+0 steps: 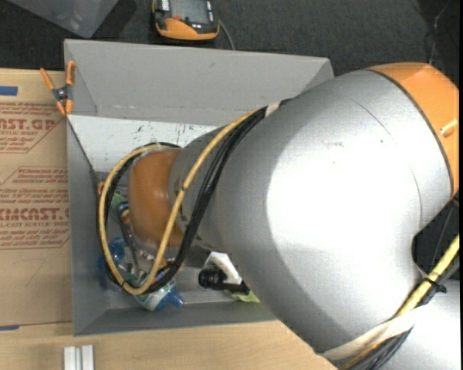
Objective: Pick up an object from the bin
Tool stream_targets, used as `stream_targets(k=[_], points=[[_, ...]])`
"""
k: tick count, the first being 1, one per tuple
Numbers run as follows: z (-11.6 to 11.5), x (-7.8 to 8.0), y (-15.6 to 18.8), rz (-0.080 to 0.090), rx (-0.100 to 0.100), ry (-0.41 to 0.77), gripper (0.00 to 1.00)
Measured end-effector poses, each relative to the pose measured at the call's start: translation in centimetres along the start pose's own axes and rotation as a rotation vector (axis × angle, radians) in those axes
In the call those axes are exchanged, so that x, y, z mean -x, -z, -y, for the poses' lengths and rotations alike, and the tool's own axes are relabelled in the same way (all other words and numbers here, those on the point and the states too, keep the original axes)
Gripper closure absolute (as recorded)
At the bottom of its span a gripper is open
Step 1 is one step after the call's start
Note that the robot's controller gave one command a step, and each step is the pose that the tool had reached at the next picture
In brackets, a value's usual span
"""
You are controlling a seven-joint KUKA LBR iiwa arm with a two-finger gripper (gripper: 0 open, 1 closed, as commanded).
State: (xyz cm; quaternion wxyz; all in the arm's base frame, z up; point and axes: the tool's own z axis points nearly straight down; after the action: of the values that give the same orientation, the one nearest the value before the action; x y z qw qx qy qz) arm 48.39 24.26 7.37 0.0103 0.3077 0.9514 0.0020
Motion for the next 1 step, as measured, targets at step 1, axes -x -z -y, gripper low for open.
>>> stream_targets(k=[1], points=[[0.01,-0.1,1.03,-0.002,-0.002,-0.171,1.0]])
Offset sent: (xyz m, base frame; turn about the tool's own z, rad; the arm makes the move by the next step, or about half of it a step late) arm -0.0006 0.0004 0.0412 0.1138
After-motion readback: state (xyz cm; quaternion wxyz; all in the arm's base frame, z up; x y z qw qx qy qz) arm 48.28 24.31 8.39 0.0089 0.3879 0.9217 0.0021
